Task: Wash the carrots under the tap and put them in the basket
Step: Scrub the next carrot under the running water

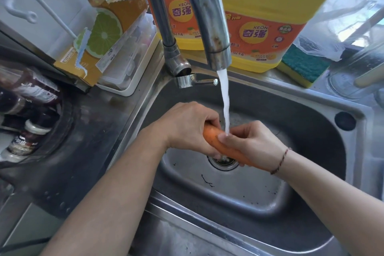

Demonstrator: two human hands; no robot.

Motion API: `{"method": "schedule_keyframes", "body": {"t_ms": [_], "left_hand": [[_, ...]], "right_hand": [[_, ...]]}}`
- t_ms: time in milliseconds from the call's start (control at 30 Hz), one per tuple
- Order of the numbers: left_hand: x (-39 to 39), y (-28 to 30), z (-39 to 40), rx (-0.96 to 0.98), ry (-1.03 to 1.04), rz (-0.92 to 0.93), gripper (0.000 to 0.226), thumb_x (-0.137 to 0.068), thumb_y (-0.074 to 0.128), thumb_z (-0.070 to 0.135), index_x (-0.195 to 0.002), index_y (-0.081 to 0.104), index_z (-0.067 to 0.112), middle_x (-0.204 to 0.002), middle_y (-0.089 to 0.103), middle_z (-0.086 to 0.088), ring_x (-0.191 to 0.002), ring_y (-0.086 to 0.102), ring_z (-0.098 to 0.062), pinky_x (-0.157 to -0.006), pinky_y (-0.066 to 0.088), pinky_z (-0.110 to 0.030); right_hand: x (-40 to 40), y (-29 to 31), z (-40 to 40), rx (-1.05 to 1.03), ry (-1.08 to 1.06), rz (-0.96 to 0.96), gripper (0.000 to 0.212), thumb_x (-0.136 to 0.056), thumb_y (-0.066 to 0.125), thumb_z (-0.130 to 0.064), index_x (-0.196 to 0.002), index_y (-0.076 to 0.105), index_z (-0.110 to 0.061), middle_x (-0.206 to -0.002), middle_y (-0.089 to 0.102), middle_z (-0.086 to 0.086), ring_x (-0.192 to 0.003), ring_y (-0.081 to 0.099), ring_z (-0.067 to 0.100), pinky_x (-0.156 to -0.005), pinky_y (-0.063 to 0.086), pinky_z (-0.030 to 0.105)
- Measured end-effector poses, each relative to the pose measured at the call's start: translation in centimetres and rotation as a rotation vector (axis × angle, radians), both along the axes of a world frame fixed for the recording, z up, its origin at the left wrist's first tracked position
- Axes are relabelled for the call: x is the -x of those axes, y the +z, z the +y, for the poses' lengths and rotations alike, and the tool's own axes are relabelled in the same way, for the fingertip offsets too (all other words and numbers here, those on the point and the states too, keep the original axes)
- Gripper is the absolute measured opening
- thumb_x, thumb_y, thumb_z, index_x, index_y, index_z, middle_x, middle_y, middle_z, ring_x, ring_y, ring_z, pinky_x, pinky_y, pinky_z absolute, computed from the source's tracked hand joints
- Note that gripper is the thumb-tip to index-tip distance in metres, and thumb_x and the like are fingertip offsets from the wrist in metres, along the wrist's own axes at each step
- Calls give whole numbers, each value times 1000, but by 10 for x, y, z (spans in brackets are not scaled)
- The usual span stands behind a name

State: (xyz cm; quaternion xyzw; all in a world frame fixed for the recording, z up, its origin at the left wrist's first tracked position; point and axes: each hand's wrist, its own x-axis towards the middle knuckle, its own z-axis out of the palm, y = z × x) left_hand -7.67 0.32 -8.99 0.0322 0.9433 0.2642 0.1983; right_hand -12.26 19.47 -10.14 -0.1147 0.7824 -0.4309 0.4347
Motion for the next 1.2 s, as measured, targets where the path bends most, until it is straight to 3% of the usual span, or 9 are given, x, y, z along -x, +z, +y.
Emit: {"method": "schedule_keyframes", "body": {"t_ms": [200, 267, 367, 600, 733, 900, 967, 1100, 1200], "left_hand": [[6, 4, 5, -48, 17, 34, 43, -55, 82, 64, -81, 68, 33, -72, 65, 22, -73, 60, 1, -70, 52, -32], [6, 3, 6, -48, -13, 18, 43, -55, 82, 65, -83, 68, 34, -74, 65, 20, -75, 61, -1, -72, 53, -33], [3, -1, -1, -104, 1, -70, 47, -54, 86, 61, -91, 73, 36, -81, 68, 20, -78, 63, -1, -75, 55, -35], [4, -9, -9, -251, 40, -190, 52, -50, 92, 50, -95, 75, 29, -89, 72, 10, -82, 69, -9, -76, 58, -44], [4, -13, -5, -297, 92, -158, 49, -48, 95, 43, -86, 67, 30, -84, 69, 10, -79, 68, -12, -73, 58, -45], [11, -6, 6, -246, 74, -88, 48, -49, 95, 44, -78, 57, 36, -76, 63, 18, -73, 61, -5, -65, 53, -31], [11, -4, 9, -198, 54, -62, 48, -51, 93, 46, -79, 55, 38, -77, 62, 20, -74, 59, -1, -65, 49, -24], [4, -8, -3, -161, 55, 4, 48, -52, 90, 56, -87, 59, 44, -86, 62, 29, -85, 58, 7, -75, 51, -23], [-1, -7, -21, -246, 93, 42, 58, -57, 92, 51, -108, 64, 47, -102, 64, 32, -101, 59, 8, -88, 51, -20]], "right_hand": [[0, -2, -11, -218, -10, 199, 75, -53, 53, -90, -71, 72, -19, -51, 65, 1, -44, 57, 18, -51, 53, 37], [1, 0, -8, -197, 53, 182, 71, -65, 54, -84, -69, 67, -15, -48, 62, 0, -42, 56, 17, -49, 51, 35], [3, 7, 3, -76, 279, 122, 35, -91, 57, -53, -78, 63, -21, -51, 59, -4, -45, 54, 10, -49, 46, 28], [0, 1, 11, 93, 311, -59, 10, -94, 58, -33, -95, 66, -27, -70, 64, -2, -61, 59, 14, -58, 51, 31], [-3, 1, 6, 22, 196, 50, 20, -93, 63, -35, -79, 69, -22, -50, 56, -5, -45, 50, 10, -47, 42, 26], [-3, -6, -6, -183, 31, 83, 65, -70, 58, -78, -63, 65, -13, -43, 54, -1, -37, 49, 17, -45, 43, 28], [-1, -6, -6, -205, 46, 83, 64, -74, 57, -77, -60, 61, -15, -40, 52, -2, -35, 47, 15, -44, 41, 26], [3, -6, 10, -42, 172, 40, 40, -92, 57, -55, -80, 65, -17, -48, 57, -3, -43, 51, 11, -48, 43, 27], [6, -10, 22, 106, 186, -94, 37, -90, 59, -52, -106, 65, -18, -72, 66, 6, -58, 61, 15, -56, 51, 33]]}}
